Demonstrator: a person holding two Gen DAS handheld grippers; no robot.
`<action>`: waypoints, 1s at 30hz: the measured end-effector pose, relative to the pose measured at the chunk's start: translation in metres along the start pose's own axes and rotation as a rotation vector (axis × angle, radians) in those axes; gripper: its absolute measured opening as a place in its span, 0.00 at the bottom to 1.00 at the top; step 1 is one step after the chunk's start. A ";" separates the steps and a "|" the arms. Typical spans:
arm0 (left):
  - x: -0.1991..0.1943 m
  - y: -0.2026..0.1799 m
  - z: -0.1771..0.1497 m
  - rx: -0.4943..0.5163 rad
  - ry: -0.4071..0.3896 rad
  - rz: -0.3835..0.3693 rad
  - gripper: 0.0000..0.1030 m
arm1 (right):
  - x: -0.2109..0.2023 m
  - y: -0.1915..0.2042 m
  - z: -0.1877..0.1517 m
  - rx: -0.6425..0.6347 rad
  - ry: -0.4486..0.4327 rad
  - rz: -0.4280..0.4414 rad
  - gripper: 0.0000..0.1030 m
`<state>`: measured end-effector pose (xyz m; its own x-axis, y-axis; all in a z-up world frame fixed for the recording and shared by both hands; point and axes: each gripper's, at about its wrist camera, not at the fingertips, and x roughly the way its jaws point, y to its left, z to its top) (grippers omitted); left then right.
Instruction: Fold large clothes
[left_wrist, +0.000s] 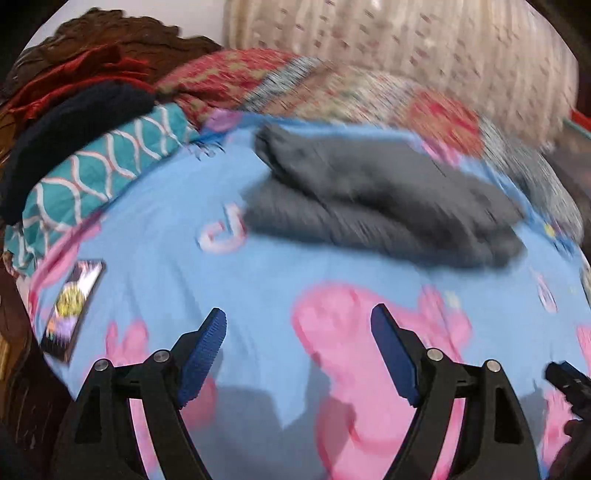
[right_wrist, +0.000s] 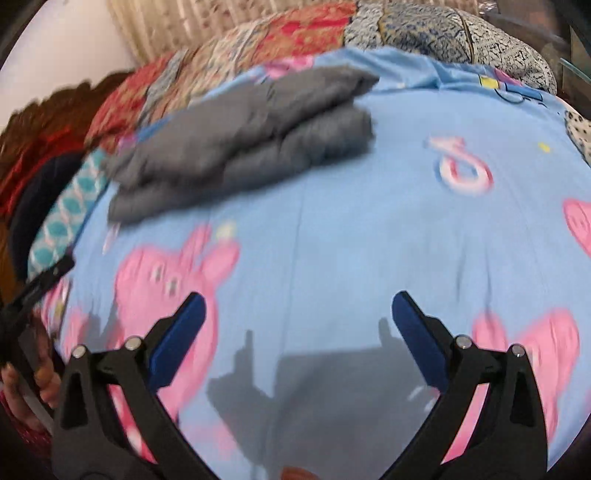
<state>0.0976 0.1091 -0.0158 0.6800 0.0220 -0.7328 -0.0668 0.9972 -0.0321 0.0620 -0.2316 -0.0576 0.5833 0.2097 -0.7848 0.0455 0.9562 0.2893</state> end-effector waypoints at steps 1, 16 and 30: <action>-0.007 -0.005 -0.008 0.009 0.011 -0.008 0.95 | -0.008 0.003 -0.013 -0.006 0.009 0.003 0.94; -0.094 -0.020 -0.083 0.071 0.054 0.062 0.97 | -0.085 0.025 -0.098 0.029 -0.005 0.065 0.94; -0.118 -0.023 -0.104 0.160 0.048 0.106 0.98 | -0.104 0.017 -0.113 0.086 -0.025 0.110 0.94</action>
<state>-0.0570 0.0760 0.0012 0.6393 0.1278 -0.7582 -0.0168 0.9882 0.1524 -0.0891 -0.2141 -0.0332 0.6084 0.3066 -0.7320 0.0486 0.9062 0.4199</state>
